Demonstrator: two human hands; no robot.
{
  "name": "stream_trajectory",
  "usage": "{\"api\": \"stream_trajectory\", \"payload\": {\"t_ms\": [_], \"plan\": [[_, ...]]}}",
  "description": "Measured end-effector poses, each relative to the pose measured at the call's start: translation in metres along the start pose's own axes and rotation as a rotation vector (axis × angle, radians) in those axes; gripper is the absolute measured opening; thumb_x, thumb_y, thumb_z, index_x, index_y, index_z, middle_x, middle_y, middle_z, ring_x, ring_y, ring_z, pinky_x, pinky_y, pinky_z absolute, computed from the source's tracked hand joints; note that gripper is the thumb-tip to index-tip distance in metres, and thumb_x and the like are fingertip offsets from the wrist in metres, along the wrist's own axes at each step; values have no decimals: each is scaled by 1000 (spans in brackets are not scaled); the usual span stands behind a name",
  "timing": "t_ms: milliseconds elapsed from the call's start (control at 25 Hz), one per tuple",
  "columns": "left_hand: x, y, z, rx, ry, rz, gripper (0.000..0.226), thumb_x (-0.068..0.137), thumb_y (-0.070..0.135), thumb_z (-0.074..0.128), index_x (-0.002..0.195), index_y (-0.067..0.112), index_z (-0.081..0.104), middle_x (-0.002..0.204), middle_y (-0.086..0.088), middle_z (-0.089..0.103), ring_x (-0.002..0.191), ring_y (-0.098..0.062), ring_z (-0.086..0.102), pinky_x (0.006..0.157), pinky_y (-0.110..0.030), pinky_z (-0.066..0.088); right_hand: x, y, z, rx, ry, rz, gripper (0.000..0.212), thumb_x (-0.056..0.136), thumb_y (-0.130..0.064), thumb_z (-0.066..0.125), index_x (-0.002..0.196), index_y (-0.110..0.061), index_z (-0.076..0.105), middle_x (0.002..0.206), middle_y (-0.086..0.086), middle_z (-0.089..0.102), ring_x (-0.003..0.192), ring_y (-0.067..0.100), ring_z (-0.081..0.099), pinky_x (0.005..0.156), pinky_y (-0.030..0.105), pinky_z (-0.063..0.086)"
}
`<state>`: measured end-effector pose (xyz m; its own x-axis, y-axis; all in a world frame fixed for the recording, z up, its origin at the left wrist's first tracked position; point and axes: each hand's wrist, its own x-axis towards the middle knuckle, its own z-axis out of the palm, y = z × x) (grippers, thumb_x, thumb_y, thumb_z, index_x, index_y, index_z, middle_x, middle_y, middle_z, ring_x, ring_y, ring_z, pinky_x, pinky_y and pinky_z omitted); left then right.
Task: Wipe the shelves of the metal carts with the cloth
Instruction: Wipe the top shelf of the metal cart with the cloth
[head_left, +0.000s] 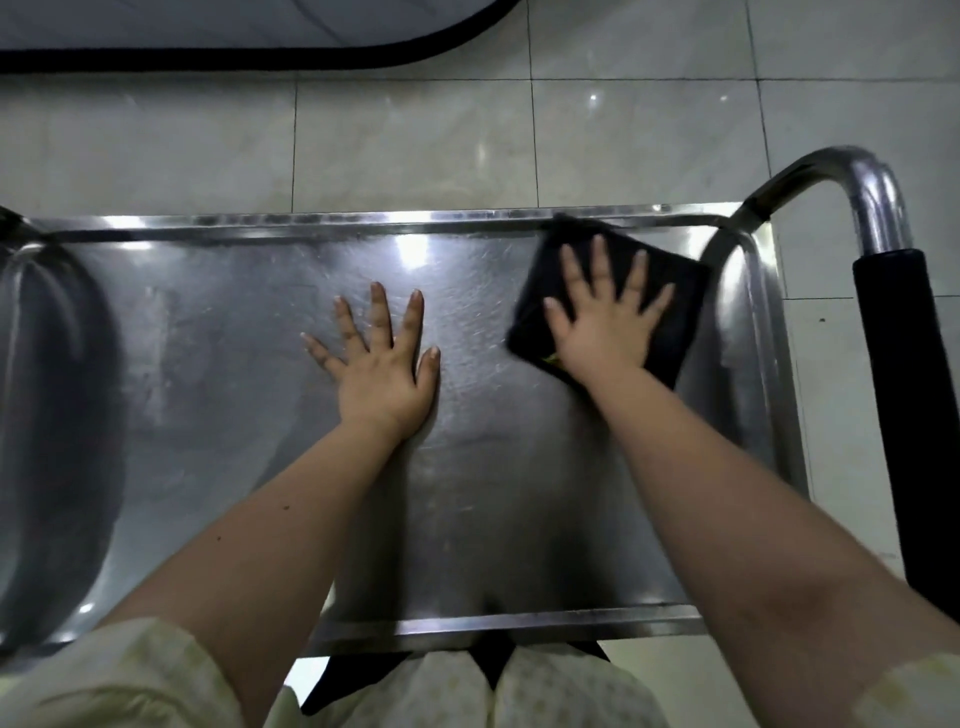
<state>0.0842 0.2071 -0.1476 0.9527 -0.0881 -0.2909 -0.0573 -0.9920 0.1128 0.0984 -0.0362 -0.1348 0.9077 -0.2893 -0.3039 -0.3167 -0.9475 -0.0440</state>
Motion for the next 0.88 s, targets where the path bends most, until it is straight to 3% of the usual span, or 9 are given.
{"api": "stream_trajectory", "payload": {"t_ms": [120, 240, 360, 480, 600, 720, 880], "plan": [[0, 0, 0, 6, 4, 2, 63, 98, 54, 20, 152, 42, -10, 161, -1, -21, 144, -41, -23, 104, -75, -13, -25, -70, 15, -53, -2, -298, 65, 94, -65, 18, 150, -46, -9, 162, -11, -15, 146, 38, -17, 109, 70, -10], [-3, 1, 0, -7, 10, 7, 63, 97, 54, 19, 152, 42, -9, 162, 0, -19, 145, -40, -21, 105, -75, -12, -22, -64, 15, -82, 9, -392, 65, 92, -69, 15, 150, -48, -6, 162, -13, -9, 148, 34, -14, 110, 69, -8], [-4, 1, -1, -34, 13, 21, 62, 98, 58, 15, 152, 43, -10, 162, 0, -20, 145, -38, -24, 105, -74, -13, -11, 4, 10, -44, 54, -278, 66, 89, -72, 21, 150, -50, 5, 162, -15, 0, 150, 29, -5, 113, 66, -3], [-5, 2, -1, -33, 13, 19, 63, 97, 59, 15, 153, 42, -8, 162, -1, -18, 144, -38, -24, 104, -75, -13, -19, 93, 1, -33, 41, -136, 71, 84, -74, 15, 150, -49, 11, 163, -15, 5, 150, 26, -1, 115, 63, 2], [-5, 0, -4, -19, 2, 28, 65, 96, 58, 21, 153, 41, -6, 162, -1, -18, 145, -38, -24, 104, -75, -14, -38, 116, 1, -51, 17, -52, 72, 83, -72, 11, 151, -48, 9, 163, -15, 3, 149, 27, -5, 115, 63, 0], [-6, -4, -11, -67, -33, 56, 64, 98, 55, 28, 154, 42, 0, 163, 0, -16, 145, -35, -25, 105, -71, -18, -52, 63, 10, -32, 25, -83, 71, 84, -71, 9, 151, -47, 3, 162, -16, -2, 149, 32, -9, 113, 66, -4], [-16, -36, -22, -140, -22, 103, 63, 98, 45, 38, 154, 41, 8, 164, 3, -4, 148, -31, -15, 111, -65, -16, -98, -53, 34, -59, -3, -357, 69, 87, -69, 11, 152, -46, 4, 163, -14, 0, 148, 37, -7, 110, 70, -4]]}}
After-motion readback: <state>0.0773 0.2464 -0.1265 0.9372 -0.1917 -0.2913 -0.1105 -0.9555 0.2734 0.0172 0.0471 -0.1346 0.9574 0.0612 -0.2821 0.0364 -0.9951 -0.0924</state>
